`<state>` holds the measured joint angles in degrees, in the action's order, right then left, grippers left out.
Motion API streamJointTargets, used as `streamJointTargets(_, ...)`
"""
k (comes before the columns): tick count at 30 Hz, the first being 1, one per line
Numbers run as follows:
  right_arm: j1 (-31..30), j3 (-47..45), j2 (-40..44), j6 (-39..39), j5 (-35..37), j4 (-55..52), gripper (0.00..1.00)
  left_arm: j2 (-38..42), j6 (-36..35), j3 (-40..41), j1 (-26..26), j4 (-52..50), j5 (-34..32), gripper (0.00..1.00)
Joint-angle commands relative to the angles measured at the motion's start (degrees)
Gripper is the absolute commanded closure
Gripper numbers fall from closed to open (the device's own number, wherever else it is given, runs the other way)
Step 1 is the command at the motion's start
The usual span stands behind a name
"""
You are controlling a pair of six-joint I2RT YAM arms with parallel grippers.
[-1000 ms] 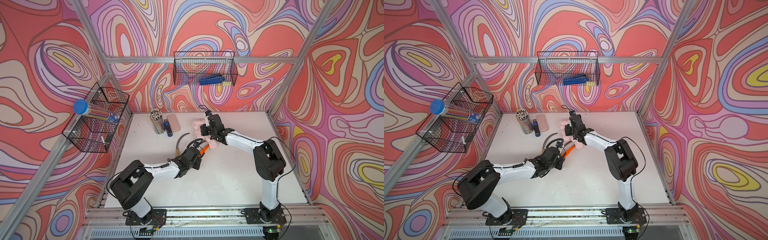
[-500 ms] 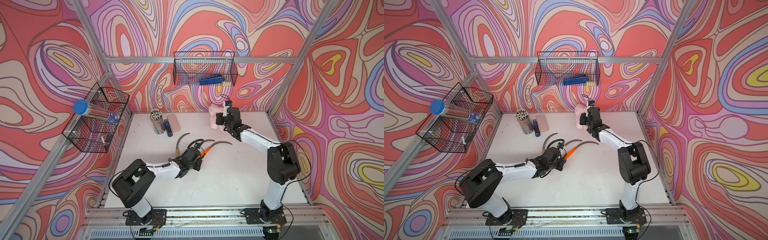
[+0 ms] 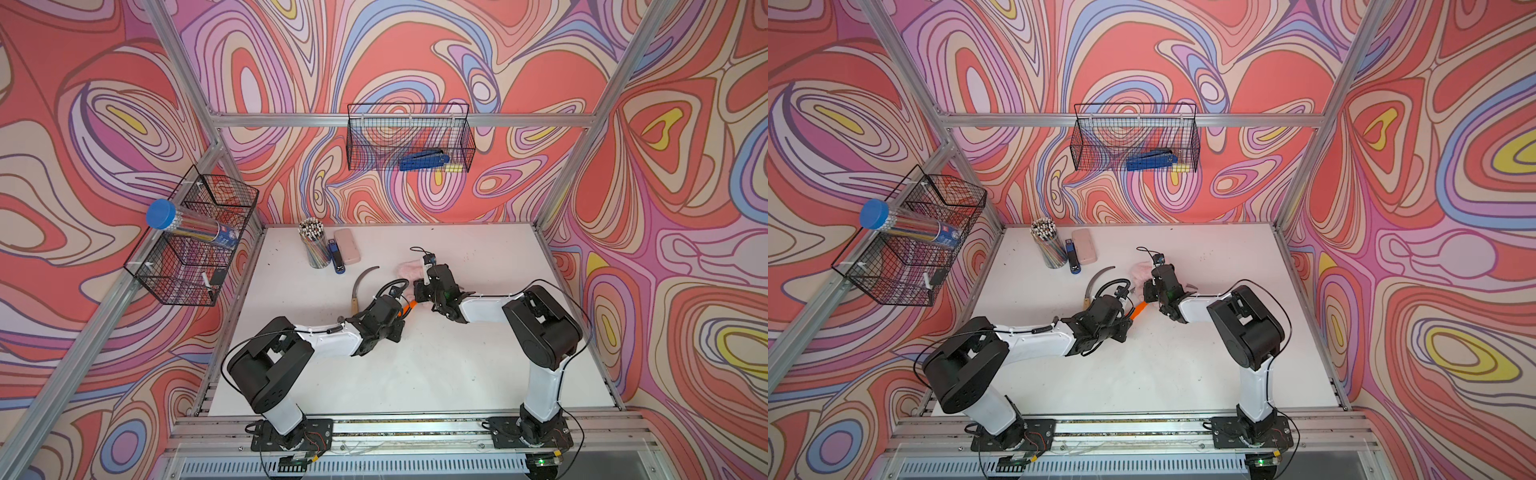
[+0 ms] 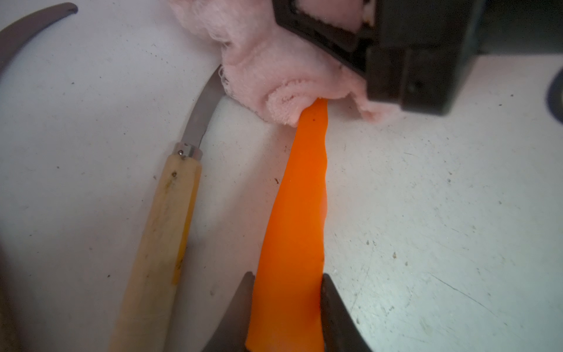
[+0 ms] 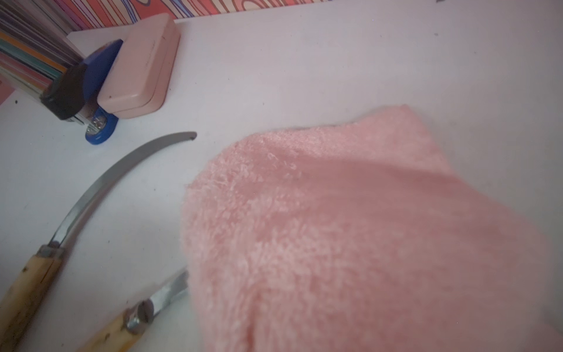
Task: Wipe small sickles with rags
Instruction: Wipe the small sickle.
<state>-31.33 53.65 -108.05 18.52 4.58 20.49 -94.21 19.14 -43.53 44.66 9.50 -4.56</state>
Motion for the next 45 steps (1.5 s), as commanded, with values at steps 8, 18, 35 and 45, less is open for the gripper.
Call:
streamJointTargets(8, -0.7, -1.5, 3.0, 3.0, 6.5, 1.3, 1.00, 2.1, 1.0, -0.9, -0.1, -0.7, -1.6, 1.00)
streamJointTargets(18, 3.6, 2.6, -0.6, 6.6, 12.2, -9.1, 1.00, 3.8, 1.1, 0.0, -0.1, -0.9, -2.6, 1.00)
streamJointTargets(35, 16.3, 2.2, 2.5, 15.0, 10.9, -15.0, 1.00, 5.4, 0.8, 1.1, -0.1, -1.1, -3.9, 1.00)
streamJointTargets(45, 8.0, 10.1, -1.6, 7.5, 1.7, -18.4, 1.00, 4.6, 0.1, 0.3, -0.1, -0.9, -1.4, 1.00)
